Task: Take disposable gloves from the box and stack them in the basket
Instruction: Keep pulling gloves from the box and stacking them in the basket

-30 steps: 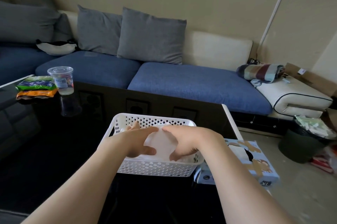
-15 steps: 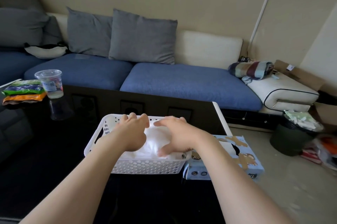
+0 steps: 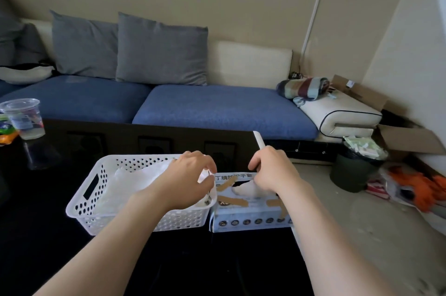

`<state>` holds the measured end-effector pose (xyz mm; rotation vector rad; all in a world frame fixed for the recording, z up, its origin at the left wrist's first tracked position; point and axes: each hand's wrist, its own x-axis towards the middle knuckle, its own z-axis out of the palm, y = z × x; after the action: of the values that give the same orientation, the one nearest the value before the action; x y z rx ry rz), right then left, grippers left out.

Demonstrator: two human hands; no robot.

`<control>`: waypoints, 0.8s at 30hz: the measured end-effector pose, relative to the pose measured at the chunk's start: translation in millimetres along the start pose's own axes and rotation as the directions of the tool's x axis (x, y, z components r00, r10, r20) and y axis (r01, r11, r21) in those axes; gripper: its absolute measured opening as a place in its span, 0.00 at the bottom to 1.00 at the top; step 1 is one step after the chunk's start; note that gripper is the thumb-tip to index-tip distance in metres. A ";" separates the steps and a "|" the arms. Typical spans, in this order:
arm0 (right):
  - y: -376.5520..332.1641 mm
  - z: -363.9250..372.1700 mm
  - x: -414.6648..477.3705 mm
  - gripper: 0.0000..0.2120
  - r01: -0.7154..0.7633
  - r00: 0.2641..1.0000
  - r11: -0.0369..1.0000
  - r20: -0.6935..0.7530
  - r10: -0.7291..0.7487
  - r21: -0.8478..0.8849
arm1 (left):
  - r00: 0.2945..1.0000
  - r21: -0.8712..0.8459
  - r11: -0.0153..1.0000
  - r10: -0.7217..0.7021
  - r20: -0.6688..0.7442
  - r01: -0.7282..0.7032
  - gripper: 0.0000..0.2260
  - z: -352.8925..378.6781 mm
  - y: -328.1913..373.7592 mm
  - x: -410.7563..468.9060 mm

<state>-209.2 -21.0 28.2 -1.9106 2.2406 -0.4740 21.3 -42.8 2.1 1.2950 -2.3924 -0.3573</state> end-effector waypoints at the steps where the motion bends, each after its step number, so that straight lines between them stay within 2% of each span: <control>1: 6.9 0.7 0.3 0.15 0.025 0.998 0.999 0.049 -0.026 0.025 | 1.000 0.006 1.000 0.003 0.023 -0.003 0.13 2.9 3.5 1.6; 3: 15.8 4.5 -1.6 0.14 0.084 0.982 0.987 0.157 -0.106 0.140 | 0.998 0.019 1.000 0.010 0.063 -0.011 0.22 7.6 9.1 5.1; 6: 25.4 10.6 -2.8 0.13 0.116 0.958 0.963 0.227 -0.173 0.245 | 0.994 0.052 0.999 0.008 0.111 -0.013 0.19 17.2 17.6 12.7; 11: 42.4 19.2 2.0 0.06 0.175 0.975 0.970 0.107 -0.194 0.168 | 0.987 0.130 0.990 0.024 0.162 -0.046 0.27 31.9 25.3 19.3; 17: 51.9 24.4 8.6 0.08 0.229 0.970 0.953 0.032 -0.240 0.197 | 0.961 0.144 0.990 -0.042 0.272 0.003 0.28 40.7 26.5 23.1; 24: 39.8 27.0 9.7 0.11 0.273 0.962 0.945 -0.038 -0.271 0.182 | 0.956 0.150 0.989 -0.045 0.289 0.001 0.29 41.8 22.0 25.6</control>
<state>-239.2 -28.9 -9.7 -2.1275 1.8678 -0.7078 -26.7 -51.0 -20.7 1.4222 -2.6957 -0.4096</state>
